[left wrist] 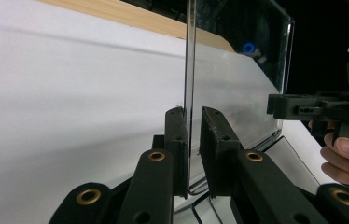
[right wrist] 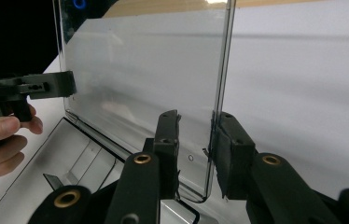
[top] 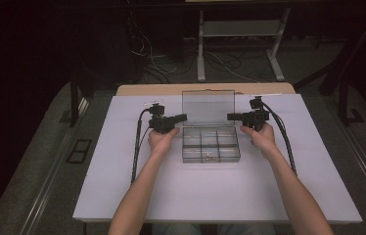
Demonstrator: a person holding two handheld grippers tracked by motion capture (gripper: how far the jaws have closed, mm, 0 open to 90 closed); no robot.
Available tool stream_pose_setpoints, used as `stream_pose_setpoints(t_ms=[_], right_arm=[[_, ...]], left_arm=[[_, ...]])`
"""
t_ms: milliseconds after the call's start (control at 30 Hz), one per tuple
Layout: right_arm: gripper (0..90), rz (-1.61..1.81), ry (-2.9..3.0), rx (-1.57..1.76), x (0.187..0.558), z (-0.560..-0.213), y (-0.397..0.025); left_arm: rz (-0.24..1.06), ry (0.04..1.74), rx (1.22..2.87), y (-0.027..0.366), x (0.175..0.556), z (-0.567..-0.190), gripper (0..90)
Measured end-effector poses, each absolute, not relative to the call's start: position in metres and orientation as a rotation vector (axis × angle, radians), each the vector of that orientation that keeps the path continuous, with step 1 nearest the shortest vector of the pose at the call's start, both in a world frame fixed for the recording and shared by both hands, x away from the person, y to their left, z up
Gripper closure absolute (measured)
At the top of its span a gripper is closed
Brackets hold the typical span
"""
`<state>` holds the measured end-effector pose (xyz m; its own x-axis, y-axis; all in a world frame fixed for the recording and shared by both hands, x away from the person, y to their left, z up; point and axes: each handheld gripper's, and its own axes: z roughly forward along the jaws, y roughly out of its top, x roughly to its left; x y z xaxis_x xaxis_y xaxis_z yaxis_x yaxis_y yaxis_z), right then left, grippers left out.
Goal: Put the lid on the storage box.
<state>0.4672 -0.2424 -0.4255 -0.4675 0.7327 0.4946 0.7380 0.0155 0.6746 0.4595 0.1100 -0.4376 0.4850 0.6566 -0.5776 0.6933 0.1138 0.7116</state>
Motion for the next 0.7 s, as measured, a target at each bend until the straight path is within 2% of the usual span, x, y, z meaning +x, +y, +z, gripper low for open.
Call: stream_pose_setpoints(t_ms=[167, 400, 600, 700], right_arm=[[72.4, -1.526, -2.243, -1.610, 0.464, -0.427, -0.243], [72.5, -1.540, -2.244, -1.603, 0.463, -0.428, -0.243], [72.7, -1.551, -2.244, -1.603, 0.461, -0.428, -0.244], [72.7, -1.553, -2.247, -1.602, 0.461, -0.428, -0.244]], left_arm=[[-0.045, 1.201, 1.590, 0.109, 0.460, -0.437, 78.5], [-0.102, 1.193, 1.591, 0.107, 0.470, -0.430, 64.9], [-0.074, 1.187, 1.574, 0.105, 0.481, -0.417, 65.1], [-0.058, 1.202, 1.581, 0.106, 0.483, -0.417, 73.9]])
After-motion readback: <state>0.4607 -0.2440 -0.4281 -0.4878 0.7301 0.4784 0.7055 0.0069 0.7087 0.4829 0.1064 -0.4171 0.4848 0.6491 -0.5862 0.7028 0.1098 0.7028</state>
